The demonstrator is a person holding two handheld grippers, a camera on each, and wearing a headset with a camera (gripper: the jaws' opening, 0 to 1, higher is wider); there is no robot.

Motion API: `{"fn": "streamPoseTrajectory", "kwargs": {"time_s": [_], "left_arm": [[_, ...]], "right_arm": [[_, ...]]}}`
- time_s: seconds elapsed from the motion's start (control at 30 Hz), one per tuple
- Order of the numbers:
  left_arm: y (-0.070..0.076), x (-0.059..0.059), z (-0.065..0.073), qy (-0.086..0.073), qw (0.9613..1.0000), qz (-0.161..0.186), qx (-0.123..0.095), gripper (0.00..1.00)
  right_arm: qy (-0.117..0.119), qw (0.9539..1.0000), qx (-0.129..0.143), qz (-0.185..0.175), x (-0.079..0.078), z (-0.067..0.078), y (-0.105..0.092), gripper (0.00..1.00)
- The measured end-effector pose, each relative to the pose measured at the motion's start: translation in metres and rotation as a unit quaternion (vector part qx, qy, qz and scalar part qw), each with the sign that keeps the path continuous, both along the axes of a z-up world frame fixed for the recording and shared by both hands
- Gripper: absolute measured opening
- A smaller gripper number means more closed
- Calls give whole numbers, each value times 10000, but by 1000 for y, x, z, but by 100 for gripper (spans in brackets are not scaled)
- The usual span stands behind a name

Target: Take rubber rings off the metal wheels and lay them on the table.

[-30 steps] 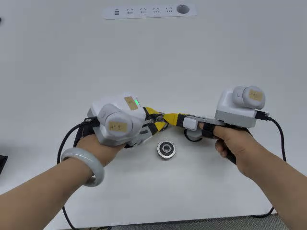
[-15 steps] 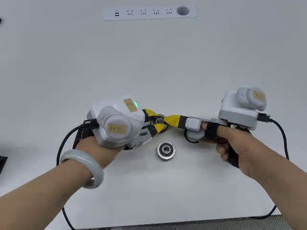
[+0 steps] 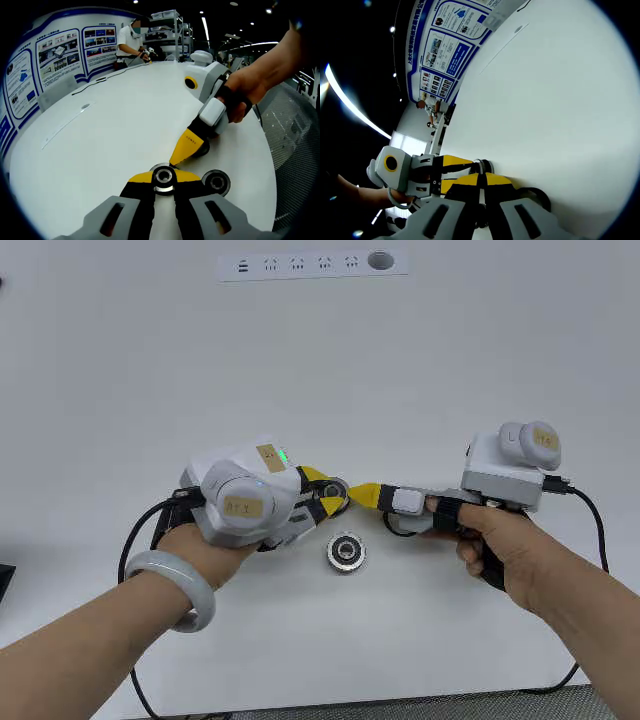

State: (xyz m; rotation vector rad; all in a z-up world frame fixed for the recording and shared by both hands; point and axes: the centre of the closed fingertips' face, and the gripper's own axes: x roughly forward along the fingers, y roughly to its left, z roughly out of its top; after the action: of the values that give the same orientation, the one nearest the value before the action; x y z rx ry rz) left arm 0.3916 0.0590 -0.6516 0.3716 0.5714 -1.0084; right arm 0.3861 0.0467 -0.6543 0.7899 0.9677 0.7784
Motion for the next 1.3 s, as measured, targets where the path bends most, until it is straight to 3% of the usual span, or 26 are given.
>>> {"fn": "streamPoseTrajectory", "kwargs": {"time_s": [0.17,0.23,0.63,0.93,1.17,1.3], "left_arm": [[0,0,0,2,10000,3,-13,14],[0,0,0,4,10000,3,-15,14],[0,0,0,10,10000,1,-24,14],[0,0,0,6,10000,0,-27,14],[1,0,0,5,10000,4,-26,14],[0,0,0,7,10000,6,-29,14]], "right_arm": [[-101,9999,-25,43,-1,0,-1,3],[-261,9993,-249,80,1,-5,-4,5],[-270,9996,-80,-4,12,-1,2,12],[-116,9998,-47,135,10,-5,9,14],[143,9997,8,194,5,-6,7,12],[54,9997,0,250,2,-3,6,10]]}}
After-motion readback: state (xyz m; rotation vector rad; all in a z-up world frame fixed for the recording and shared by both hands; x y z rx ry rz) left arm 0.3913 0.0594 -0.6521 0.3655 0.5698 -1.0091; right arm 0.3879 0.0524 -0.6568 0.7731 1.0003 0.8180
